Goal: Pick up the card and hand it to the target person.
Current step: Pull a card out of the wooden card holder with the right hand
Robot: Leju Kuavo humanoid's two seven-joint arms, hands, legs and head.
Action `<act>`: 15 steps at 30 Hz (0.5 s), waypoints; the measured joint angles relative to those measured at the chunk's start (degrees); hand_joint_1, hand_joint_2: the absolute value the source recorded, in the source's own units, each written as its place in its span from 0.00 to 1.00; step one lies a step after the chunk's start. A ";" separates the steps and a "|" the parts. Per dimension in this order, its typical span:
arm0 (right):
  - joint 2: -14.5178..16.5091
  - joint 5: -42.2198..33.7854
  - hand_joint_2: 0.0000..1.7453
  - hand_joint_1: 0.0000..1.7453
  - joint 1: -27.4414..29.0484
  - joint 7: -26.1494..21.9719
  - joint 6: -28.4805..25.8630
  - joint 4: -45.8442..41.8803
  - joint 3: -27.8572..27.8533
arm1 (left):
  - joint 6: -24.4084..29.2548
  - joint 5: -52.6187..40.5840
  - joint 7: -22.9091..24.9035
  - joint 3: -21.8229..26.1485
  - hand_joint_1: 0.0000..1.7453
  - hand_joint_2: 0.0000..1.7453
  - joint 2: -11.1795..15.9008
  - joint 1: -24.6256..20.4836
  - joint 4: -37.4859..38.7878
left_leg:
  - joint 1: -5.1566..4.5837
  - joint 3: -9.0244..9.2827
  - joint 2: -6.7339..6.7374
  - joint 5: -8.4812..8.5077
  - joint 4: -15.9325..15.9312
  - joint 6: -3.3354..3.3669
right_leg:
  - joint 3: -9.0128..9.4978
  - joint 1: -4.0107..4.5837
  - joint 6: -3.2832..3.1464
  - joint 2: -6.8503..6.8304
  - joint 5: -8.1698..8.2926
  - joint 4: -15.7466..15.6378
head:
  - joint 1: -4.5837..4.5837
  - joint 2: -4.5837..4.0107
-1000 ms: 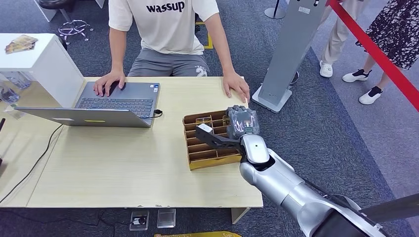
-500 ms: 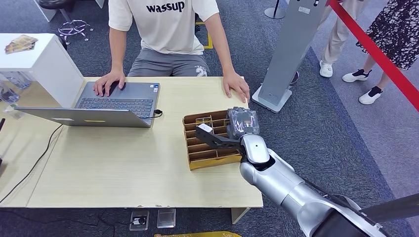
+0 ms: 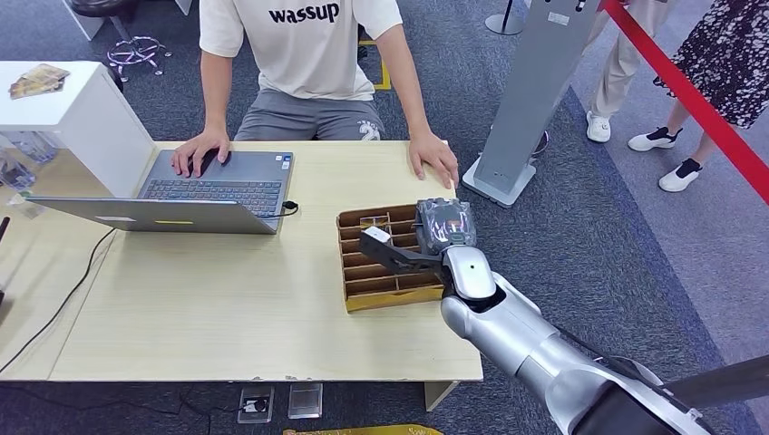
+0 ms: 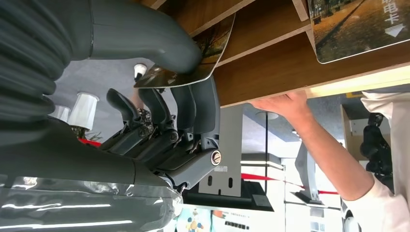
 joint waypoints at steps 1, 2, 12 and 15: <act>0.00 -0.01 1.00 0.93 -0.03 -0.03 -0.04 0.05 0.00 | 0.13 -0.14 -0.11 -0.01 0.00 0.00 0.01 0.00 0.00 | 0.00 0.00 0.00 0.00 0.00 0.00 | 0.00 0.00 0.00 0.00 0.00 0.00 | 0.00 -0.01; 0.00 -0.04 1.00 0.93 -0.05 -0.04 -0.09 0.08 0.00 | 0.25 -0.33 -0.19 -0.02 0.00 0.00 0.02 -0.01 0.00 | 0.00 0.00 0.00 0.00 0.00 0.00 | 0.00 0.00 0.00 0.00 0.00 0.00 | 0.00 -0.01; 0.07 -0.77 1.00 0.93 -0.41 -0.48 -0.54 0.74 0.04 | 0.30 -0.38 -0.37 -0.11 0.00 0.00 0.22 -0.02 0.00 | 0.00 0.00 0.00 0.00 0.00 0.00 | 0.00 0.00 0.00 0.00 0.00 0.00 | -0.01 -0.01; 0.23 -1.26 1.00 0.93 -0.61 -0.78 -0.54 0.99 0.04 | 0.36 -0.27 -0.17 -0.11 0.00 0.00 0.29 -0.03 0.00 | 0.00 0.00 0.00 0.00 0.00 0.00 | 0.00 0.00 0.00 0.00 0.00 0.00 | 0.00 -0.01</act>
